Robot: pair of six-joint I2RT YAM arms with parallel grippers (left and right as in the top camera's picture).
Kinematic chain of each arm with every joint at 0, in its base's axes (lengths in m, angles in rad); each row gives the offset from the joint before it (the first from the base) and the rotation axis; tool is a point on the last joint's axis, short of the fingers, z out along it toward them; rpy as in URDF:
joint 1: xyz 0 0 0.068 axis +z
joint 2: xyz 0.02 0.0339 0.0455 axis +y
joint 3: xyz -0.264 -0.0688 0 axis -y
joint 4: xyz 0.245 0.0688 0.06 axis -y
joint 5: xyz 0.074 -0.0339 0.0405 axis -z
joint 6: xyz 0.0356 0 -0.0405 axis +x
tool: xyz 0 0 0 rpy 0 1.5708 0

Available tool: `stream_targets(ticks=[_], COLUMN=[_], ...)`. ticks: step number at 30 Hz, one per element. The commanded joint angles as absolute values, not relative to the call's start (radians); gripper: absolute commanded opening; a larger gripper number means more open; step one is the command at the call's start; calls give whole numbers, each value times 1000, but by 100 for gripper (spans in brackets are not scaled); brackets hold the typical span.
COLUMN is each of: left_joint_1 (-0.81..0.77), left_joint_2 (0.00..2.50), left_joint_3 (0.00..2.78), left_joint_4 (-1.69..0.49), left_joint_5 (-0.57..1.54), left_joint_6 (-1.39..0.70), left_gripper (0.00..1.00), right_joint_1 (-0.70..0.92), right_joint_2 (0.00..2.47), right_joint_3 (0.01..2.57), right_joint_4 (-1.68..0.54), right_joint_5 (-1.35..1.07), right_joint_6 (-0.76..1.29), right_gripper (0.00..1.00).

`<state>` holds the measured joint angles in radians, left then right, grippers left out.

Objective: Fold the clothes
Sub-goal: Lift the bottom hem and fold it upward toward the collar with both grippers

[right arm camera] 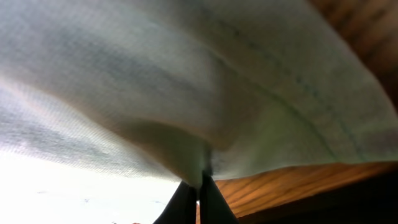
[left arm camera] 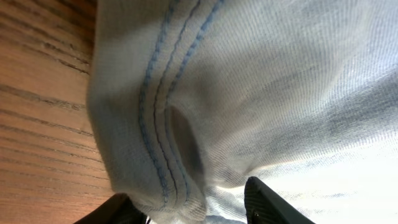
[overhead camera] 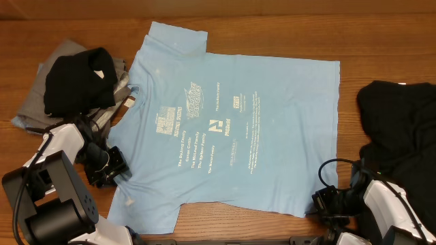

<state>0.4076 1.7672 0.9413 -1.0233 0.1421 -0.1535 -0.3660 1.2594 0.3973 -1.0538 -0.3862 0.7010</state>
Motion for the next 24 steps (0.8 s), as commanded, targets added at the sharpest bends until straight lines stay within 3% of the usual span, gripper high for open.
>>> stream_targets(ticks=[1, 12, 19, 24], left_joint_1=[407, 404, 374, 263], left_joint_2=[1743, 1731, 1625, 1569], left_joint_3=[945, 1102, 1128, 1115], left_joint_4=[-1019, -1141, -1209, -1272], left_joint_5=[156, 292, 445, 468], left_joint_6=[-138, -80, -20, -10], left_gripper=[51, 50, 54, 56], right_joint_1=[-364, -364, -364, -364], right_joint_2=[1252, 1252, 1252, 1252], right_joint_3=[422, 747, 773, 773], right_joint_4=[-1018, -1174, -1155, -1114], right_joint_5=[-361, -417, -418, -421], right_joint_6=[672, 493, 493, 501], right_gripper=[4, 4, 4, 4])
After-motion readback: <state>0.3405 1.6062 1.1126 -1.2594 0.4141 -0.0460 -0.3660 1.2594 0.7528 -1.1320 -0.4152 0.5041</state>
